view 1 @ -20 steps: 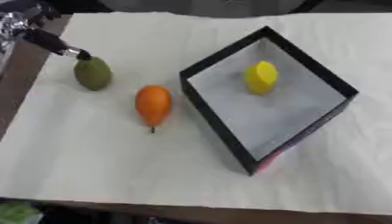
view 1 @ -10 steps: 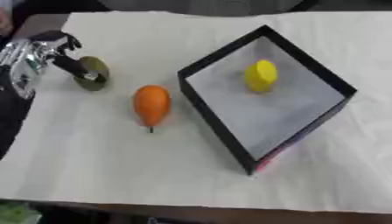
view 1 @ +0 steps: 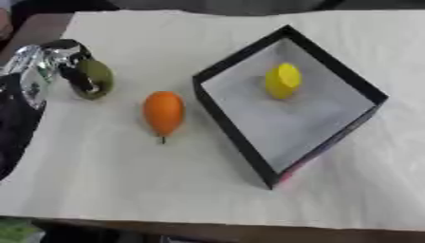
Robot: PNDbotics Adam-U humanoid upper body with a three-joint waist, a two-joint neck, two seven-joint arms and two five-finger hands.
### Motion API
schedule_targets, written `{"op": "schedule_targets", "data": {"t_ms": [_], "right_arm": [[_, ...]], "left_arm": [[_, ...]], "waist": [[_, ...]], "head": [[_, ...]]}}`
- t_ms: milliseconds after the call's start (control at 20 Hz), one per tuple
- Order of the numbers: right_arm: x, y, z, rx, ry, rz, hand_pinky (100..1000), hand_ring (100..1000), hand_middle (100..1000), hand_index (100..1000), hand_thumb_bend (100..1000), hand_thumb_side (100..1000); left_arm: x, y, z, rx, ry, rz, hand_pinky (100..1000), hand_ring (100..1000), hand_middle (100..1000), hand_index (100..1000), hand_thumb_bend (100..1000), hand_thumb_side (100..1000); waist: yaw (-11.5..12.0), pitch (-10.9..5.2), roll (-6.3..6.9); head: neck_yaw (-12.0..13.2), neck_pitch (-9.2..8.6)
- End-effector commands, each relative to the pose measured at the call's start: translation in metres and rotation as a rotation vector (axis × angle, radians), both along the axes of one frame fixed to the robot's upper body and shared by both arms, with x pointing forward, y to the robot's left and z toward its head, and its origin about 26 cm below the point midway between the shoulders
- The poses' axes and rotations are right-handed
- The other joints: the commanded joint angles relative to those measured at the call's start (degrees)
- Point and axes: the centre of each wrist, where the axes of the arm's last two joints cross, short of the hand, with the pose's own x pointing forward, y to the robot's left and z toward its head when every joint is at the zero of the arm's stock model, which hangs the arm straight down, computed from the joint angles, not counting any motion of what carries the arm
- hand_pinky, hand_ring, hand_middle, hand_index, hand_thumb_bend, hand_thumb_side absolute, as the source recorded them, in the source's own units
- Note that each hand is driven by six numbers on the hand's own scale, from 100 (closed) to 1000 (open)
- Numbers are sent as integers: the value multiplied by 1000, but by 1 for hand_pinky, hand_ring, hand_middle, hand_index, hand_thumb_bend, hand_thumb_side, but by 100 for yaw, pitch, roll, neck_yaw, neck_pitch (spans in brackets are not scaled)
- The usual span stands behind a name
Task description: Pick up objects on the table and place them in the box.
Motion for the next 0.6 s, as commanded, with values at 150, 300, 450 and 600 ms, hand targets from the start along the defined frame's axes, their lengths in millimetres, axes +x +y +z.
{"op": "schedule_targets", "data": {"t_ms": [150, 300, 450, 600], "right_arm": [[-2, -2, 8, -18, -21, -2, 836, 799, 766, 883, 373, 296], [-3, -2, 10, -16, -33, 1, 837, 799, 768, 882, 356, 343], [-4, -2, 17, 10, -72, -13, 838, 803, 771, 884, 386, 322], [-9, 0, 31, 32, -160, -50, 843, 813, 777, 882, 394, 249]], "left_arm": [[-26, -28, 98, -32, -310, -128, 488, 509, 488, 615, 117, 100], [-54, -66, 145, -53, -501, -270, 473, 501, 491, 609, 120, 100], [-85, -115, 172, -67, -672, -459, 473, 491, 474, 597, 138, 100], [-101, -158, 170, -78, -743, -591, 479, 494, 477, 597, 158, 100]], "waist": [[28, -65, -7], [37, -85, -12], [18, -109, -14], [-31, -136, -37]], "head": [[-12, -7], [-11, -7], [20, -7], [78, -7]]}}
